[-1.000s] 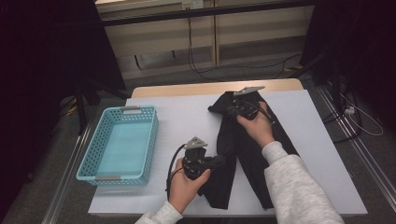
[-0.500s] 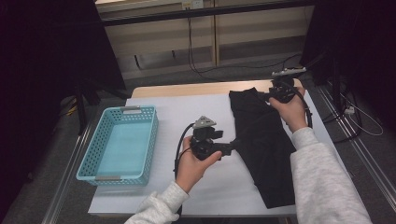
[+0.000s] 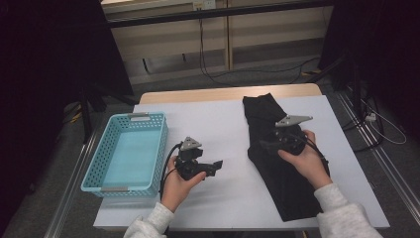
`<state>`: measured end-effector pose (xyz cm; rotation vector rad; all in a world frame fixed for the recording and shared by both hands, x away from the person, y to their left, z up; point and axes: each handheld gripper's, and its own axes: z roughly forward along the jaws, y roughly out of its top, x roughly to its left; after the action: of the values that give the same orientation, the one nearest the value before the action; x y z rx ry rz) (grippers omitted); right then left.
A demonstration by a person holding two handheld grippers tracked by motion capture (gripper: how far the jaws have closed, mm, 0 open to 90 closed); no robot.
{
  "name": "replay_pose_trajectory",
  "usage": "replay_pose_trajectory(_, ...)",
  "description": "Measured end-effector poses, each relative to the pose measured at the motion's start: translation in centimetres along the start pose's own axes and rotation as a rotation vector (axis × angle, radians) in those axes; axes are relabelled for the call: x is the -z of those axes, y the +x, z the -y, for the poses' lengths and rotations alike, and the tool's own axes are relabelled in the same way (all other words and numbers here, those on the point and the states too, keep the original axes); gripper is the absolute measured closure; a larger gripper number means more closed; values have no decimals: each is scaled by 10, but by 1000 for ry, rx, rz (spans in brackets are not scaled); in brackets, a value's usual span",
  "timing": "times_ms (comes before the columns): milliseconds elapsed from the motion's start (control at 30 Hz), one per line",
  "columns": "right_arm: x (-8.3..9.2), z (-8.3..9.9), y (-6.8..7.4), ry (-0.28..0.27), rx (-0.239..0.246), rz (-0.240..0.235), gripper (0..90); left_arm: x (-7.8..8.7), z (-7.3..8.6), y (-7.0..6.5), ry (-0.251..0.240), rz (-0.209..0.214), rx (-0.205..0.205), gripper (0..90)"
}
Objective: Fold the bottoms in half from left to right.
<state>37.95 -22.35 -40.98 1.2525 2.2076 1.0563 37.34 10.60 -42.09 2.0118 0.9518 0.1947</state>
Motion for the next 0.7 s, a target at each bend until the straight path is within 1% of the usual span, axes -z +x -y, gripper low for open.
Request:
replay_pose_trajectory(33,0,5,2,6,1,1,328,1,2,1,4,-2,1,121)
replay_pose_trajectory(67,1,9,4,9,4,-1,328,2,4,3,16,-5,-7,120)
replay_pose_trajectory(100,2,12,5,17,6,1,328,2,6,3,16,-8,-11,121)
replay_pose_trajectory(133,3,14,6,28,11,11,328,2,8,4,23,-12,-31,123)
replay_pose_trajectory(200,6,23,11,33,25,26,336,2,11,4,33,-7,-40,121)
replay_pose_trajectory(233,7,29,15,43,33,22,352,3,12,5,40,0,-47,116)
replay_pose_trajectory(300,9,37,21,64,57,24,353,4,13,6,36,-4,-56,116)
replay_pose_trajectory(333,11,39,23,68,60,18,353,5,14,7,37,-8,-59,114)
replay_pose_trajectory(367,14,40,23,64,53,13,350,6,14,7,36,-9,-58,114)
replay_pose_trajectory(400,17,41,23,54,48,20,344,7,14,8,34,-11,-58,113)
replay_pose_trajectory(467,26,45,21,44,38,49,347,8,15,8,31,-16,-57,112)
replay_pose_trajectory(500,31,48,19,38,24,54,352,8,15,8,33,-18,-63,112)
replay_pose_trajectory(567,41,55,14,30,2,71,388,9,15,7,29,-19,-72,112)
replay_pose_trajectory(600,45,59,12,27,-7,84,407,9,15,7,36,-23,-84,112)
replay_pose_trajectory(667,50,67,10,40,0,115,427,7,15,6,42,-15,-107,111)
replay_pose_trajectory(700,51,71,10,52,-7,118,436,7,15,6,45,-12,-110,111)
